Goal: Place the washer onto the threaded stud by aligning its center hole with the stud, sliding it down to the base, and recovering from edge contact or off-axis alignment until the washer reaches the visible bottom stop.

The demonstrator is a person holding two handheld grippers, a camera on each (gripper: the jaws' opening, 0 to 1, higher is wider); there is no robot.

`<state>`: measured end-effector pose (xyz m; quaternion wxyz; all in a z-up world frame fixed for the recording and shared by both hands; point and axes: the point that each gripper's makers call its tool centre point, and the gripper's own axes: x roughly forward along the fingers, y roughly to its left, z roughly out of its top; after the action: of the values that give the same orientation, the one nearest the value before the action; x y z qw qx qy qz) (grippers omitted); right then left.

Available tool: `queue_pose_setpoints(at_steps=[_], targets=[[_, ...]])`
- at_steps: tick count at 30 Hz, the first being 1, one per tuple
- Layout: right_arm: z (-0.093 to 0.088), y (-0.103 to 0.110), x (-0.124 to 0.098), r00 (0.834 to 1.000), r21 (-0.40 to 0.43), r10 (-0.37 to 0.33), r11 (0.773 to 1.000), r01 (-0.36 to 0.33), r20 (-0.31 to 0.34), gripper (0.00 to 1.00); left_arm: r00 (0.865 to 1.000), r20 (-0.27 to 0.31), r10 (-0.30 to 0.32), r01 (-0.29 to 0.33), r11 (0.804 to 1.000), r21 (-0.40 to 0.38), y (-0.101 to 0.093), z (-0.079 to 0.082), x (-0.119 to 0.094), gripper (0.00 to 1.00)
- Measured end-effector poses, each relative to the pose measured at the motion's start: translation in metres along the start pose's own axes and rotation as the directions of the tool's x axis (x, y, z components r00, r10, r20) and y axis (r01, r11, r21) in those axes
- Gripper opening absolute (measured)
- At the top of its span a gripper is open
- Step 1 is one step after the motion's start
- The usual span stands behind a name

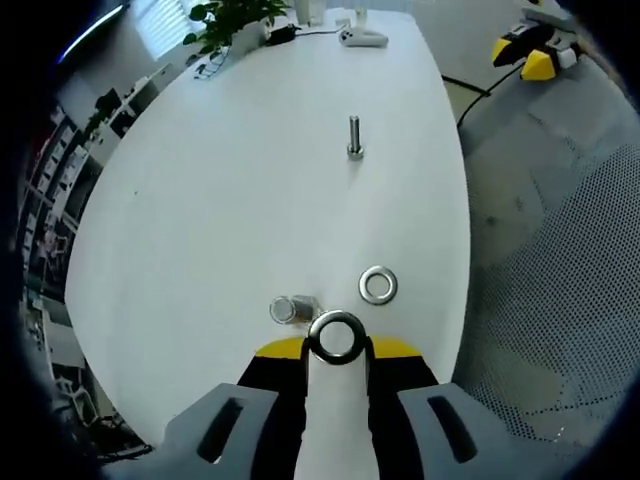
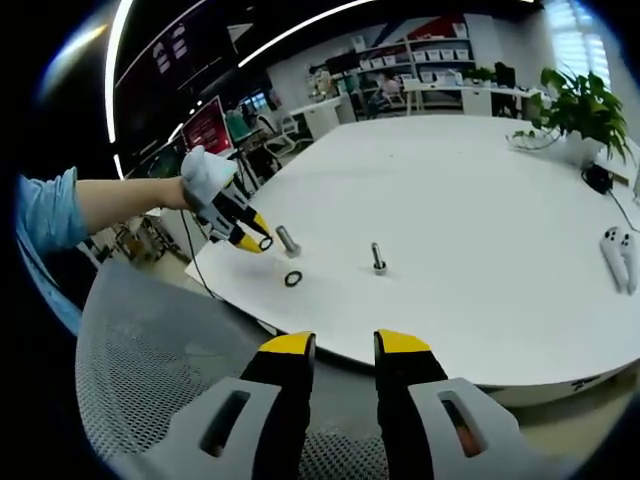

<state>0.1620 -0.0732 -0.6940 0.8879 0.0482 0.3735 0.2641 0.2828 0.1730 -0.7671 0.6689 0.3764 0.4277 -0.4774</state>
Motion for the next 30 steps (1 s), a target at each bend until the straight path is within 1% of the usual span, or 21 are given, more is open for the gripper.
queue_pose_setpoints(at_steps=[6, 12, 14, 16, 18, 22, 25, 26, 30], targets=[[0.001, 0.0, 0.0, 1.0, 0.002, 0.0, 1.0, 0.0, 0.005, 0.26, 1.0, 0.003, 0.028, -0.028, 0.999, 0.017, 0.01, 0.008, -0.006, 0.2], [0.001, -0.001, 0.0, 1.0, 0.003, -0.001, 1.0, 0.001, 0.008, 0.26, 0.999, -0.006, 0.05, -0.05, 0.998, 0.031, 0.017, 0.013, -0.003, 0.2], [0.001, -0.001, 0.0, 1.0, 0.003, -0.002, 1.0, 0.002, 0.008, 0.26, 0.998, -0.014, 0.065, -0.064, 0.997, 0.033, 0.024, 0.013, 0.0, 0.2], [0.001, -0.001, 0.0, 1.0, 0.003, -0.002, 1.0, 0.002, 0.006, 0.26, 0.998, -0.019, 0.06, -0.06, 0.998, 0.015, 0.025, 0.013, 0.003, 0.2], [0.001, -0.001, 0.0, 1.0, 0.002, -0.002, 1.0, 0.002, 0.007, 0.26, 0.997, -0.022, 0.069, -0.068, 0.997, 0.028, 0.028, 0.013, 0.006, 0.2], [0.001, -0.001, 0.0, 1.0, 0.002, -0.003, 1.0, 0.003, 0.006, 0.26, 0.998, -0.038, 0.052, -0.051, 0.998, 0.02, 0.028, 0.013, 0.012, 0.2], [0.001, -0.001, 0.0, 1.0, 0.004, -0.003, 1.0, 0.003, 0.007, 0.26, 0.997, -0.048, 0.06, -0.059, 0.998, 0.036, 0.031, 0.014, 0.014, 0.2], [0.001, -0.001, 0.0, 1.0, 0.004, -0.003, 1.0, 0.003, 0.007, 0.26, 0.997, -0.051, 0.05, -0.049, 0.999, 0.019, 0.03, 0.014, 0.015, 0.2], [0.001, -0.001, 0.0, 1.0, 0.003, -0.002, 1.0, 0.002, 0.006, 0.26, 0.997, -0.068, 0.045, -0.043, 0.998, 0.034, 0.03, 0.011, 0.021, 0.2]])
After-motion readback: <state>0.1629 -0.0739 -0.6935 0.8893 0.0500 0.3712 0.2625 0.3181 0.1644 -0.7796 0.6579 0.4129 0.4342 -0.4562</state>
